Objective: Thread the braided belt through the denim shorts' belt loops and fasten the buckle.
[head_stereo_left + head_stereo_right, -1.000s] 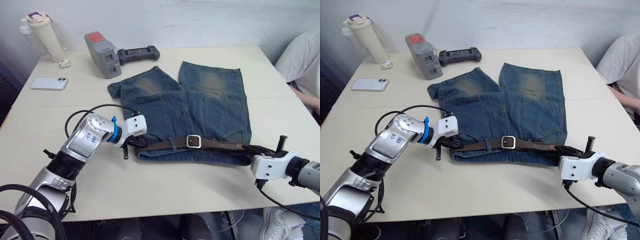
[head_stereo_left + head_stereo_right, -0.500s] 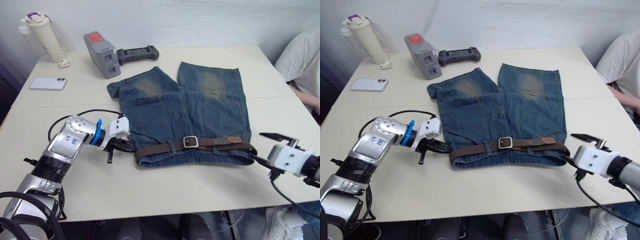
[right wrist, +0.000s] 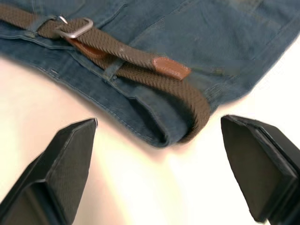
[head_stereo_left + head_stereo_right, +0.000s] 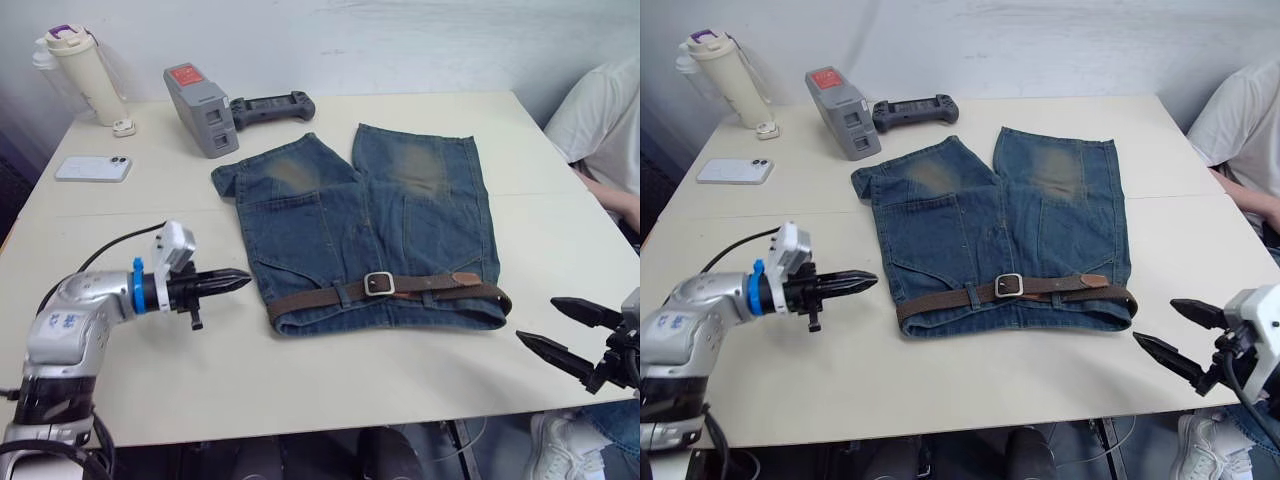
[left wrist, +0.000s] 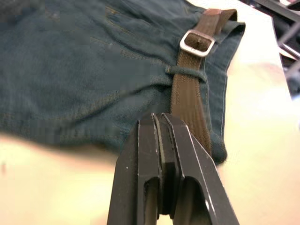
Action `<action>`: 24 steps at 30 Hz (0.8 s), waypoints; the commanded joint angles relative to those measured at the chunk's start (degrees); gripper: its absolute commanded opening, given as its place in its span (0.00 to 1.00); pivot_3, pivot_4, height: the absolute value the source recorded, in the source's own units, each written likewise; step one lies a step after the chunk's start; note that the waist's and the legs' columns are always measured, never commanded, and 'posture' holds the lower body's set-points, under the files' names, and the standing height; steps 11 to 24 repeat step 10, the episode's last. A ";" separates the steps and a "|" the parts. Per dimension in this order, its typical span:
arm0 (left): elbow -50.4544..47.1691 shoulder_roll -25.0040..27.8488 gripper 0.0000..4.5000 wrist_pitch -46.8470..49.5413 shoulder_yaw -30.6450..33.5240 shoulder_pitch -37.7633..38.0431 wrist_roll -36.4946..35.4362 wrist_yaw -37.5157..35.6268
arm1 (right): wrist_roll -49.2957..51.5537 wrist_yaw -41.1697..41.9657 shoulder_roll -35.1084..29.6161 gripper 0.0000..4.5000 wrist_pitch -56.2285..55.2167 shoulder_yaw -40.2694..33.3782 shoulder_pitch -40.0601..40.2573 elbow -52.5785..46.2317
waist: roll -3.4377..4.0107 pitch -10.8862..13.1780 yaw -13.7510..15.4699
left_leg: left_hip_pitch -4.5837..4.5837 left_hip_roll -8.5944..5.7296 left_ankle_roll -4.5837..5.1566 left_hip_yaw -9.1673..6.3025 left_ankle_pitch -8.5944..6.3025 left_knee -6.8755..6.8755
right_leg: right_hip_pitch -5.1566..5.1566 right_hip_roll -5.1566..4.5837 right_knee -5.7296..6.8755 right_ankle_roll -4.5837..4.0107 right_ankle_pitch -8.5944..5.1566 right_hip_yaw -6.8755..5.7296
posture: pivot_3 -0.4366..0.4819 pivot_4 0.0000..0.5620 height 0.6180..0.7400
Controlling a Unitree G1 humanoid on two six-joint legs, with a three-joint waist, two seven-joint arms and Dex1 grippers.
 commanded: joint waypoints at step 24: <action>-9.05 -5.32 0.00 -10.43 2.12 13.42 0.15 8.45 | -7.35 -0.99 7.70 0.99 -8.11 3.67 2.57 -0.57 | 0.04 -0.09 0.39 | 0.03 -0.01 -0.04 -0.01 -0.04 0.05 | 0.03 -0.01 -0.10 -0.02 0.00 0.02 | 0.48 0.27 1.00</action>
